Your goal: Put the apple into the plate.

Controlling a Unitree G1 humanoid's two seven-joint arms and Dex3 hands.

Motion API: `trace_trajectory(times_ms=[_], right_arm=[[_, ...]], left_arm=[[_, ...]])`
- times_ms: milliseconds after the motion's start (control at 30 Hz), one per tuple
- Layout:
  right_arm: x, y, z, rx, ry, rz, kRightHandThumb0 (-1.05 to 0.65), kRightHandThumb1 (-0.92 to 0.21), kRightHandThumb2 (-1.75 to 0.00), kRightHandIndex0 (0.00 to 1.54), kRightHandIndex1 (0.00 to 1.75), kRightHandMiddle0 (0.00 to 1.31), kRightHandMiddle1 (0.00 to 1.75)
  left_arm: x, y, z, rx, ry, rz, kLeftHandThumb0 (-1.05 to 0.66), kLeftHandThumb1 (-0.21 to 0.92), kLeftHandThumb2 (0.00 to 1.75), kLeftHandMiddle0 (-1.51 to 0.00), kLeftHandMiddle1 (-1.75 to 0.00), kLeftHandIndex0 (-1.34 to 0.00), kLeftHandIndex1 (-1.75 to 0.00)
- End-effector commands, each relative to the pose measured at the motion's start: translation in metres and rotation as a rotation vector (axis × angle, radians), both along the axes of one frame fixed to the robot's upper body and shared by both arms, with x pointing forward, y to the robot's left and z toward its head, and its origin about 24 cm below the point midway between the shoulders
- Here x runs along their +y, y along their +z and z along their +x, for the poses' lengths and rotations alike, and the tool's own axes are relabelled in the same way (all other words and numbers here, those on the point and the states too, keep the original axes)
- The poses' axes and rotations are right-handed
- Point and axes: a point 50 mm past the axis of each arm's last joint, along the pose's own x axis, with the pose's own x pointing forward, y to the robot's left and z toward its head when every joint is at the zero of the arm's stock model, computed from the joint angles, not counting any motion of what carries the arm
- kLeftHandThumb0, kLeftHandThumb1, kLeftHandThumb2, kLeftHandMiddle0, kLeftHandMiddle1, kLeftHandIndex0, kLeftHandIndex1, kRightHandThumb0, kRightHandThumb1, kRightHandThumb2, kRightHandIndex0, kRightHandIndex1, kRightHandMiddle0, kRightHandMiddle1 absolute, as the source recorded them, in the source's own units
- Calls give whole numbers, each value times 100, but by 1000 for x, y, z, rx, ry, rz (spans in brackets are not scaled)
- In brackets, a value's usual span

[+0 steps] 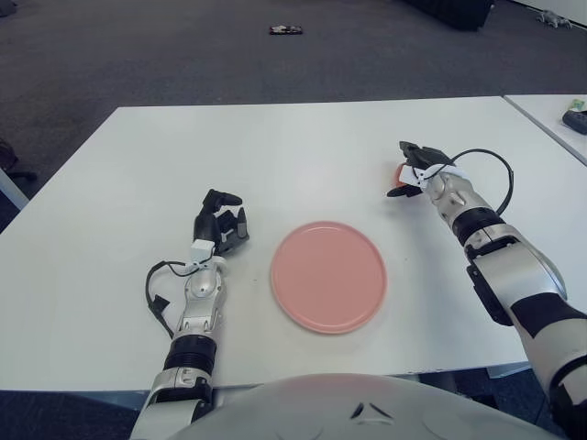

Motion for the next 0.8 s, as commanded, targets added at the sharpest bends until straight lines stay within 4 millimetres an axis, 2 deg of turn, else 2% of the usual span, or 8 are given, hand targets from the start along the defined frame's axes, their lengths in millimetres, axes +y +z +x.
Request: trace_trajectory(times_ms=[0, 400, 767], right_arm=[[2, 4, 3, -12, 3, -8, -103, -77, -24, 0, 0, 0, 0], [7, -14, -5, 62, -2, -1, -105, -82, -25, 0, 0, 0, 0], [21, -22, -8, 85, 25, 23, -95, -84, -25, 0, 0, 0, 0]], left_arm=[[4, -24, -19, 127, 26, -4, -41, 54, 105, -97, -175, -44, -175], [4, -23, -21, 124, 28, -7, -41, 56, 101, -94, -175, -42, -175], [4, -23, -22, 129, 26, 3, -41, 58, 100, -94, -175, -41, -175]])
